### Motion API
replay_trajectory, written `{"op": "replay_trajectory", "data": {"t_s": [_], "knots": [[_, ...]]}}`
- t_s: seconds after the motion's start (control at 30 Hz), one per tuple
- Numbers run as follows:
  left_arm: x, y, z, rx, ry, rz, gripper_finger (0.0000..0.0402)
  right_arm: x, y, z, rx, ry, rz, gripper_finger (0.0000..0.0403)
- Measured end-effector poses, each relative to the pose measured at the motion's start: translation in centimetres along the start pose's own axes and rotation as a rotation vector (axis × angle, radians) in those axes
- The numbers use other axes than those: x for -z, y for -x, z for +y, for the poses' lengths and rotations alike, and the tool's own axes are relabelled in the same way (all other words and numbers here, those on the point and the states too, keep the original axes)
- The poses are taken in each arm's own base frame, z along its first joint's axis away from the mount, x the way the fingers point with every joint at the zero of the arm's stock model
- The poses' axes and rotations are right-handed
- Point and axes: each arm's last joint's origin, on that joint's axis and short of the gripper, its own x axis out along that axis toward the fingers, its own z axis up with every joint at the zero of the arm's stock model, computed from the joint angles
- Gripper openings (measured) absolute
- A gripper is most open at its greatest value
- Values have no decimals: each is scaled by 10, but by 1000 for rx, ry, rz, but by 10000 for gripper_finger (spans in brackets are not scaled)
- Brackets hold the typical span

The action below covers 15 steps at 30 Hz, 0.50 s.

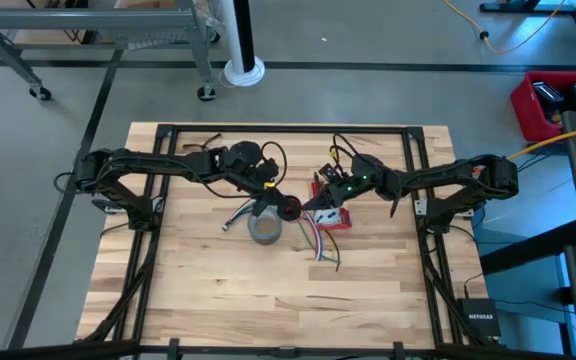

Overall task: Coil cords
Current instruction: Uncoil the red wire from the black spool

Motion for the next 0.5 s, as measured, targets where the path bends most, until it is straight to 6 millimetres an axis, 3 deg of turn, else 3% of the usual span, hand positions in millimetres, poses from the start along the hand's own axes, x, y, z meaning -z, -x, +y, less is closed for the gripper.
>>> {"op": "replay_trajectory", "data": {"t_s": [0.23, 0.5], "knots": [[-8, 5, 6, -14, -13, -67, 0, 2, 0, -5, 49, -38, 6, 148], [-17, 17, 22, -211, 15, -167, 0, 17, -9, 1, 32, -31, 72, 70]]}}
